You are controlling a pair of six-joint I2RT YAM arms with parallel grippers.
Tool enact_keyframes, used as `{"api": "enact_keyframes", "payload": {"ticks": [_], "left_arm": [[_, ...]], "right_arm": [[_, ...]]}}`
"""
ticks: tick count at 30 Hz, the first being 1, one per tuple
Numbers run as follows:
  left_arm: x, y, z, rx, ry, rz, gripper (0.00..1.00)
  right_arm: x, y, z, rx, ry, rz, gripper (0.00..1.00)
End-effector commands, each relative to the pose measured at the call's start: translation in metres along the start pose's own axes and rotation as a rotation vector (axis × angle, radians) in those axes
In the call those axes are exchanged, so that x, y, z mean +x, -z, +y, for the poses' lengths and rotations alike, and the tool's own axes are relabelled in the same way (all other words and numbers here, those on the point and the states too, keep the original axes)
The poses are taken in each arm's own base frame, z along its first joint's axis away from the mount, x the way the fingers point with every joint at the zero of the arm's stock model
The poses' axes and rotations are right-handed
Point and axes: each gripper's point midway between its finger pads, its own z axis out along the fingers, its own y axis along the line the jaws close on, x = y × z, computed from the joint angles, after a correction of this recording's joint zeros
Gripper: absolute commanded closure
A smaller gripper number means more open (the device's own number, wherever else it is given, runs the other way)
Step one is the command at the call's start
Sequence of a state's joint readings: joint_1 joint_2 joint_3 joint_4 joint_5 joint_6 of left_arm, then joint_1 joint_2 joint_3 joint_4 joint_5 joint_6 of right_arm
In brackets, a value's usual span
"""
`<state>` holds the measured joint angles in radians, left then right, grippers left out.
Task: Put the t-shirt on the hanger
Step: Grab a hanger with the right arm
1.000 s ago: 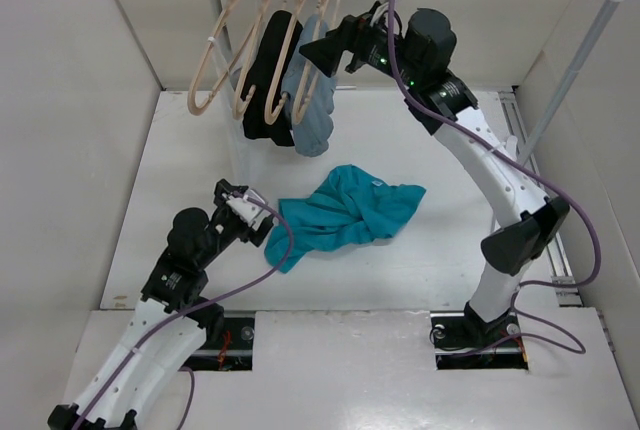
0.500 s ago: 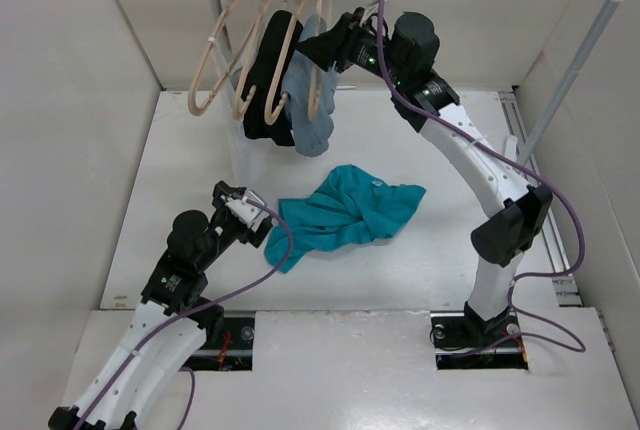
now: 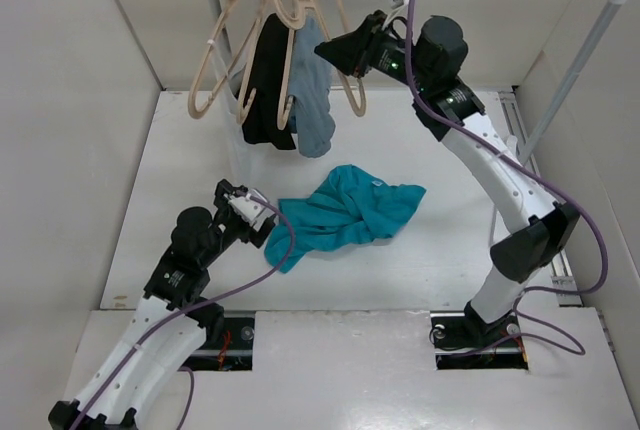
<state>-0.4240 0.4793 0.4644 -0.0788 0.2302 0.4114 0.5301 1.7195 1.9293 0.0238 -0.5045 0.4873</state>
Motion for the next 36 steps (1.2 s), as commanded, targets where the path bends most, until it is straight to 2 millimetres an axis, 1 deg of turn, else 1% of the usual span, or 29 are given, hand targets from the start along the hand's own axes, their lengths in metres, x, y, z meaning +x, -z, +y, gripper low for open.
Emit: {"api": "enact_keyframes", "payload": {"ticks": [1, 2, 3, 4, 5, 6, 7, 9, 11, 12, 13, 14, 16, 17, 18, 19, 20, 21, 23, 24, 25, 26, 28, 29, 30, 31, 33, 34, 36], "left_arm": [[-0.017, -0.002, 0.006, -0.016, -0.026, -0.045, 0.18], [-0.017, -0.002, 0.006, -0.016, -0.026, -0.045, 0.18], [-0.019, -0.002, 0.006, -0.011, -0.028, -0.057, 0.18], [-0.019, -0.002, 0.006, -0.011, -0.028, -0.057, 0.18], [-0.019, -0.002, 0.006, -0.011, -0.028, -0.057, 0.18], [-0.020, -0.002, 0.004, 0.001, -0.029, -0.061, 0.18], [-0.021, -0.004, 0.004, 0.000, -0.029, -0.063, 0.18], [-0.025, -0.004, 0.001, 0.023, -0.055, -0.084, 0.18], [-0.026, -0.006, -0.001, 0.041, -0.068, -0.090, 0.21], [-0.028, -0.008, -0.004, 0.065, -0.083, -0.100, 0.23], [-0.029, -0.008, -0.007, 0.080, -0.094, -0.106, 0.25], [-0.029, -0.011, -0.009, 0.097, -0.103, -0.109, 0.27], [-0.032, -0.015, -0.014, 0.136, -0.126, -0.128, 0.32], [-0.033, -0.017, -0.016, 0.146, -0.126, -0.132, 0.34], [-0.030, -0.021, -0.020, 0.172, -0.136, -0.126, 0.36], [-0.031, -0.023, -0.025, 0.201, -0.145, -0.134, 0.39], [-0.031, -0.026, -0.028, 0.221, -0.156, -0.139, 0.40], [-0.029, -0.028, -0.031, 0.246, -0.192, -0.139, 0.40], [-0.027, -0.032, -0.048, 0.349, -0.238, -0.154, 0.40], [-0.031, -0.034, -0.053, 0.383, -0.268, -0.172, 0.28], [-0.028, -0.038, -0.056, 0.409, -0.308, -0.175, 0.23], [-0.040, -0.040, -0.060, 0.430, -0.333, -0.227, 0.20], [-0.046, -0.045, -0.060, 0.435, -0.368, -0.264, 0.18], [-0.053, -0.050, -0.061, 0.437, -0.427, -0.303, 0.18], [-0.057, -0.051, -0.064, 0.452, -0.454, -0.335, 0.16], [-0.061, -0.052, -0.068, 0.467, -0.485, -0.364, 0.14], [-0.073, -0.056, -0.072, 0.484, -0.572, -0.432, 0.10], [-0.075, -0.056, -0.077, 0.497, -0.596, -0.451, 0.10], [-0.087, -0.058, -0.076, 0.482, -0.626, -0.490, 0.08]], "right_arm": [[-0.037, 0.025, 0.029, -0.067, 0.080, -0.088, 0.92], [-0.037, 0.025, 0.029, -0.066, 0.080, -0.088, 0.92], [-0.026, 0.029, 0.019, -0.044, 0.065, -0.066, 0.93], [-0.028, 0.037, 0.026, -0.046, 0.068, -0.070, 0.95], [-0.026, 0.042, 0.021, -0.031, 0.065, -0.066, 0.97], [-0.010, 0.047, 0.008, -0.009, 0.045, -0.032, 1.00], [-0.012, 0.057, 0.010, -0.001, 0.049, -0.037, 1.00], [-0.003, 0.068, 0.000, 0.025, 0.038, -0.020, 1.00], [0.012, 0.080, -0.005, 0.039, 0.045, 0.008, 1.00], [0.028, 0.085, -0.014, 0.052, 0.025, 0.040, 1.00], [0.036, 0.089, -0.014, 0.050, 0.016, 0.055, 1.00], [0.037, 0.098, -0.014, 0.054, 0.026, 0.056, 1.00], [0.055, 0.110, -0.019, 0.053, 0.013, 0.094, 1.00], [0.080, 0.122, -0.033, 0.081, -0.016, 0.138, 1.00], [0.085, 0.132, -0.030, 0.079, -0.007, 0.144, 1.00], [0.098, 0.141, -0.031, 0.068, -0.026, 0.173, 1.00], [0.127, 0.156, -0.045, 0.100, -0.067, 0.224, 1.00], [0.135, 0.167, -0.044, 0.096, -0.063, 0.240, 1.00], [0.164, 0.185, -0.045, 0.081, -0.102, 0.313, 1.00], [0.183, 0.196, -0.050, 0.100, -0.126, 0.357, 1.00], [0.195, 0.204, -0.053, 0.103, -0.098, 0.392, 1.00], [0.213, 0.217, -0.050, 0.115, -0.140, 0.461, 1.00], [0.230, 0.228, -0.043, 0.086, -0.116, 0.529, 1.00], [0.241, 0.238, -0.041, 0.100, -0.154, 0.581, 1.00], [0.243, 0.241, -0.032, 0.074, -0.144, 0.596, 1.00], [0.253, 0.246, -0.028, 0.067, -0.156, 0.621, 1.00], [0.258, 0.257, -0.018, 0.057, -0.167, 0.634, 1.00], [0.267, 0.263, -0.014, 0.055, -0.185, 0.654, 1.00], [0.271, 0.271, -0.006, 0.048, -0.192, 0.657, 1.00]]}}
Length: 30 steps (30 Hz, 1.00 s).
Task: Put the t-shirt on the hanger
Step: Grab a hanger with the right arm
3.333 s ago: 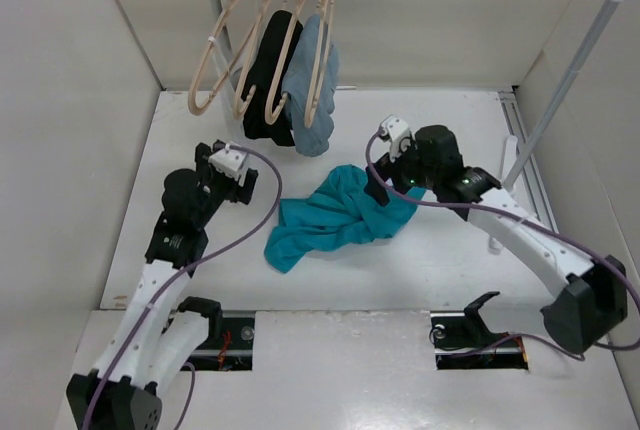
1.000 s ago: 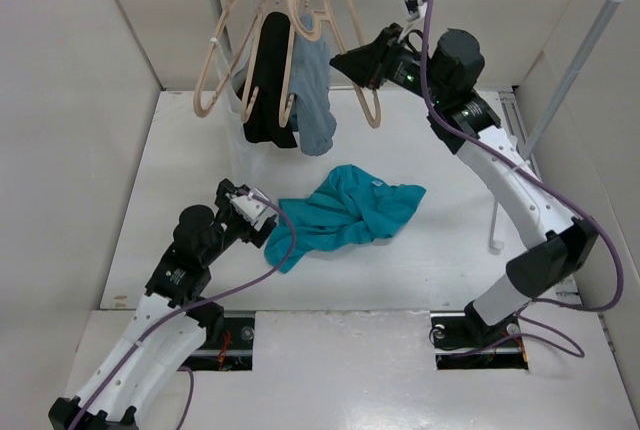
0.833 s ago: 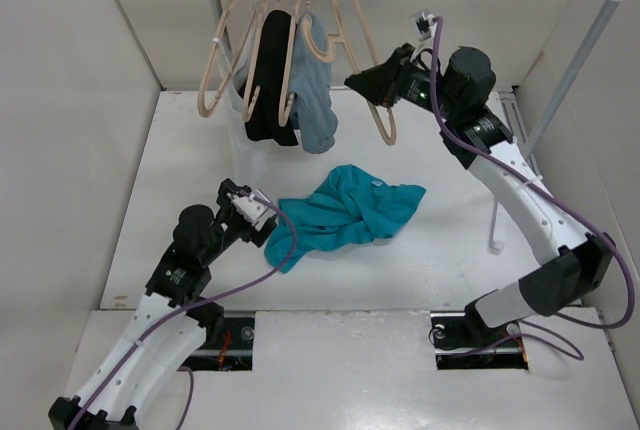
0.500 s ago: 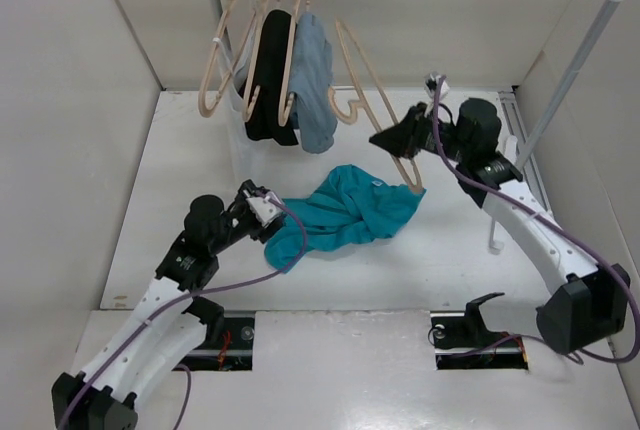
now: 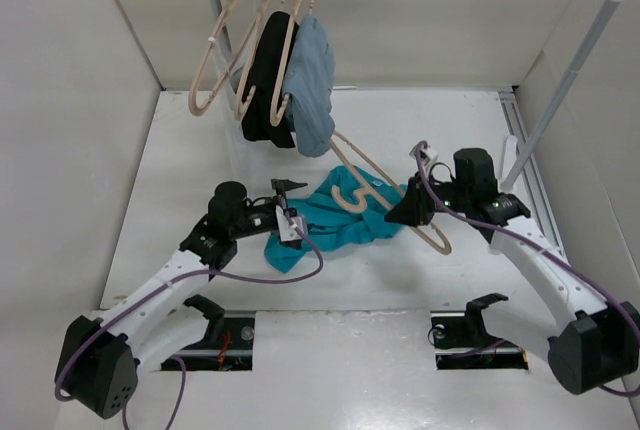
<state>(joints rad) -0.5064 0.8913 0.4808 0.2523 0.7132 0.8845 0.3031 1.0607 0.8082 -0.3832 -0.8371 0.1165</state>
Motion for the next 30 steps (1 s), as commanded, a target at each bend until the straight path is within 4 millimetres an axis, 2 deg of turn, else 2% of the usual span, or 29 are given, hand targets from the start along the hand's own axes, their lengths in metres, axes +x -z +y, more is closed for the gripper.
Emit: {"api": "enact_keyframes", "payload": {"ticks": [1, 2, 3, 5, 6, 7, 9, 10, 11, 14, 15, 16, 17, 20, 21, 24, 28, 29, 30], "left_arm": [[-0.057, -0.007, 0.033, -0.036, -0.266, -0.175, 0.08], [-0.059, -0.007, 0.036, -0.047, -0.297, -0.181, 0.06], [-0.055, -0.015, 0.029, -0.016, -0.297, -0.178, 0.06], [-0.058, -0.023, 0.026, 0.002, -0.328, -0.195, 0.05], [-0.068, -0.027, 0.033, -0.010, -0.344, -0.208, 0.05], [-0.071, -0.037, 0.031, -0.007, -0.329, -0.210, 0.05], [-0.079, -0.045, 0.033, -0.002, -0.310, -0.224, 0.03], [-0.074, -0.051, 0.028, 0.018, -0.313, -0.218, 0.03], [-0.078, -0.051, 0.025, 0.035, -0.329, -0.239, 0.03], [-0.068, -0.056, 0.018, 0.060, -0.344, -0.228, 0.03], [-0.061, -0.059, 0.018, 0.060, -0.333, -0.206, 0.05], [-0.064, -0.059, 0.023, 0.047, -0.329, -0.204, 0.10], [-0.058, -0.061, 0.021, 0.051, -0.304, -0.188, 0.29], [-0.059, -0.063, 0.023, 0.060, -0.282, -0.182, 0.53], [-0.057, -0.063, 0.017, 0.097, -0.286, -0.180, 0.68], [-0.052, -0.064, 0.013, 0.122, -0.280, -0.160, 1.00], [-0.050, -0.063, 0.010, 0.146, -0.244, -0.141, 1.00], [-0.051, -0.063, 0.008, 0.158, -0.238, -0.143, 1.00], [-0.056, -0.063, 0.012, 0.159, -0.228, -0.142, 1.00]], "right_arm": [[0.019, 0.009, 0.018, -0.063, 0.047, 0.031, 1.00], [0.027, 0.007, 0.019, -0.070, 0.042, 0.044, 1.00], [0.030, 0.008, 0.020, -0.070, 0.030, 0.046, 1.00], [0.036, 0.005, 0.027, -0.094, 0.034, 0.061, 1.00], [0.036, 0.003, 0.030, -0.102, 0.035, 0.060, 1.00], [0.037, 0.002, 0.033, -0.112, 0.041, 0.067, 1.00], [0.042, -0.001, 0.042, -0.140, 0.055, 0.088, 1.00], [0.039, -0.001, 0.047, -0.151, 0.070, 0.086, 1.00], [0.040, -0.002, 0.049, -0.159, 0.075, 0.092, 1.00], [0.027, -0.001, 0.060, -0.181, 0.118, 0.069, 1.00], [0.029, -0.002, 0.063, -0.189, 0.122, 0.075, 1.00], [0.028, -0.002, 0.069, -0.210, 0.134, 0.079, 1.00], [0.028, -0.002, 0.069, -0.211, 0.134, 0.079, 1.00], [0.032, -0.007, 0.070, -0.208, 0.141, 0.104, 1.00], [0.032, -0.007, 0.068, -0.196, 0.141, 0.102, 1.00], [0.026, -0.010, 0.069, -0.197, 0.163, 0.087, 1.00], [0.017, -0.013, 0.057, -0.128, 0.195, 0.084, 1.00], [0.010, -0.013, 0.053, -0.096, 0.211, 0.080, 0.99], [0.007, -0.013, 0.046, -0.054, 0.233, 0.085, 0.90]]}}
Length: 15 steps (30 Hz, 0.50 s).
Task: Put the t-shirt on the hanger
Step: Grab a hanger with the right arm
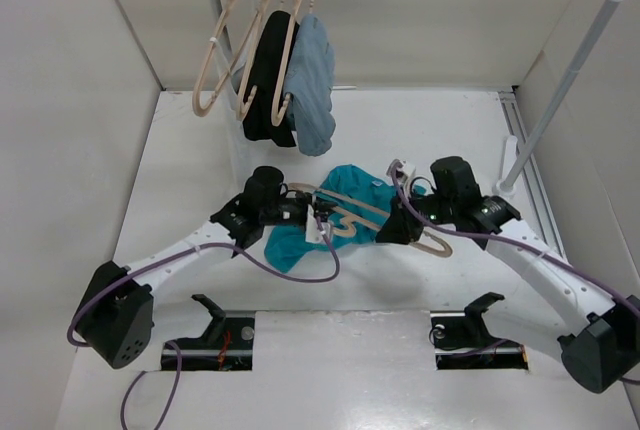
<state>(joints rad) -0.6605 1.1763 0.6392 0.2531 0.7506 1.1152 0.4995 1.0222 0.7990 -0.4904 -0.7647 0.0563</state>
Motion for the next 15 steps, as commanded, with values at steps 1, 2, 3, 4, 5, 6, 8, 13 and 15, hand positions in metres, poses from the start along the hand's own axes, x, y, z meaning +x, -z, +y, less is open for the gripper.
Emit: {"api": "enact_keyframes", "payload": {"ticks": [1, 2, 3, 4, 5, 6, 8, 13, 15], "left_arm": [[-0.036, 0.002, 0.036, -0.044, -0.039, -0.072, 1.00], [-0.037, 0.002, 0.030, -0.013, -0.001, -0.075, 1.00], [-0.039, 0.002, 0.028, 0.001, 0.015, -0.080, 1.00], [-0.043, 0.003, 0.030, 0.007, 0.017, -0.086, 1.00], [-0.045, 0.004, 0.021, 0.047, 0.052, -0.094, 1.00], [-0.047, 0.004, 0.018, 0.067, 0.065, -0.100, 1.00], [-0.053, 0.008, 0.018, 0.096, 0.070, -0.113, 1.00], [-0.054, 0.011, 0.002, 0.180, 0.080, -0.121, 1.00], [-0.052, 0.009, 0.000, 0.191, 0.083, -0.115, 1.00]], "right_arm": [[-0.040, 0.007, -0.001, 0.069, 0.160, -0.061, 0.76], [-0.038, 0.009, -0.013, 0.156, 0.161, -0.034, 0.64], [-0.052, 0.013, -0.008, 0.183, 0.204, -0.050, 0.55], [-0.056, 0.013, -0.010, 0.217, 0.243, -0.040, 0.27], [-0.060, 0.013, -0.010, 0.269, 0.289, -0.034, 0.18], [-0.064, 0.011, -0.007, 0.281, 0.324, -0.031, 0.11], [-0.067, 0.008, -0.001, 0.292, 0.405, -0.022, 0.00], [-0.072, 0.001, -0.007, 0.369, 0.544, -0.004, 0.00], [-0.073, 0.002, -0.016, 0.410, 0.570, 0.011, 0.02]]}}
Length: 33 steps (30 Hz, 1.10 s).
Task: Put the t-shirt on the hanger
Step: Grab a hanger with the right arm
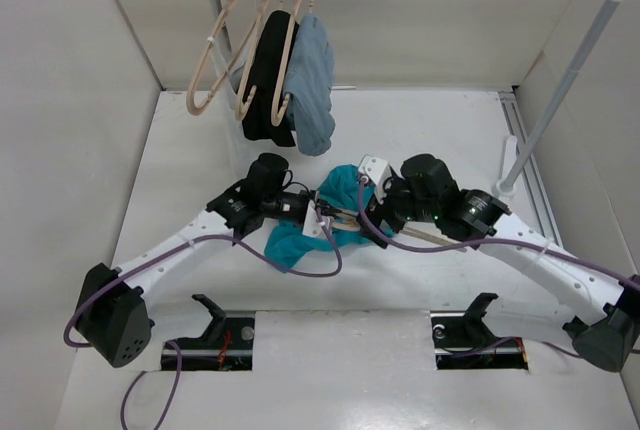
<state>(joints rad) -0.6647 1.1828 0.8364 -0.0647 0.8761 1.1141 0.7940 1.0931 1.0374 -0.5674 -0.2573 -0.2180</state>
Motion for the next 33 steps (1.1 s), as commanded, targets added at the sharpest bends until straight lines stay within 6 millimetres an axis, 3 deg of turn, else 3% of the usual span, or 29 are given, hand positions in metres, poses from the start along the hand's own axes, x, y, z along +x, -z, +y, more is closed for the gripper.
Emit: {"api": "enact_keyframes", "payload": {"ticks": [1, 2, 3, 6, 7, 11, 15, 16, 20, 21, 22, 24, 25, 27, 31, 33], "left_arm": [[-0.015, 0.004, 0.001, 0.041, -0.011, -0.054, 1.00], [-0.015, 0.004, 0.001, 0.041, -0.011, -0.054, 1.00], [-0.017, 0.003, 0.000, 0.048, -0.011, -0.066, 1.00], [-0.026, 0.004, 0.001, 0.056, -0.001, -0.093, 1.00], [-0.027, 0.002, 0.000, 0.061, 0.040, -0.103, 1.00], [-0.030, 0.004, 0.007, 0.039, 0.069, -0.118, 1.00], [-0.037, 0.005, 0.011, 0.034, 0.094, -0.153, 1.00], [-0.038, 0.005, 0.012, 0.029, 0.096, -0.157, 1.00], [-0.031, 0.003, 0.015, -0.007, 0.155, -0.144, 1.00], [-0.032, 0.004, 0.021, -0.044, 0.175, -0.138, 0.82], [-0.028, 0.006, 0.036, -0.121, 0.170, -0.116, 0.38], [-0.024, 0.009, 0.046, -0.189, 0.207, -0.097, 0.21], [-0.021, 0.012, 0.059, -0.261, 0.210, -0.081, 0.12], [-0.021, 0.017, 0.072, -0.345, 0.261, -0.083, 0.00], [-0.016, 0.018, 0.079, -0.438, 0.406, -0.073, 0.04], [-0.004, 0.002, 0.060, -0.385, 0.460, -0.018, 0.10]], "right_arm": [[-0.010, 0.004, -0.032, 0.156, 0.101, 0.009, 0.03], [-0.014, 0.004, -0.033, 0.160, 0.113, -0.006, 0.06], [-0.018, 0.004, -0.036, 0.175, 0.130, -0.020, 0.21], [-0.026, -0.003, -0.040, 0.189, 0.140, -0.076, 0.48], [-0.030, -0.003, -0.041, 0.193, 0.152, -0.090, 0.62], [-0.023, -0.013, -0.038, 0.169, 0.152, -0.089, 0.67], [-0.023, -0.023, -0.035, 0.148, 0.158, -0.118, 0.96], [-0.021, -0.024, -0.036, 0.149, 0.159, -0.121, 1.00], [-0.028, -0.024, -0.038, 0.145, 0.157, -0.153, 1.00], [-0.030, -0.019, -0.042, 0.158, 0.125, -0.166, 1.00], [-0.027, -0.014, -0.045, 0.163, 0.097, -0.161, 1.00], [-0.019, -0.003, -0.065, 0.208, -0.001, -0.153, 1.00], [-0.009, 0.002, -0.066, 0.199, -0.036, -0.137, 1.00], [0.004, 0.012, -0.082, 0.231, -0.099, -0.133, 1.00], [0.021, 0.038, -0.090, 0.288, -0.203, -0.148, 1.00], [0.037, 0.047, -0.099, 0.330, -0.260, -0.107, 1.00]]}}
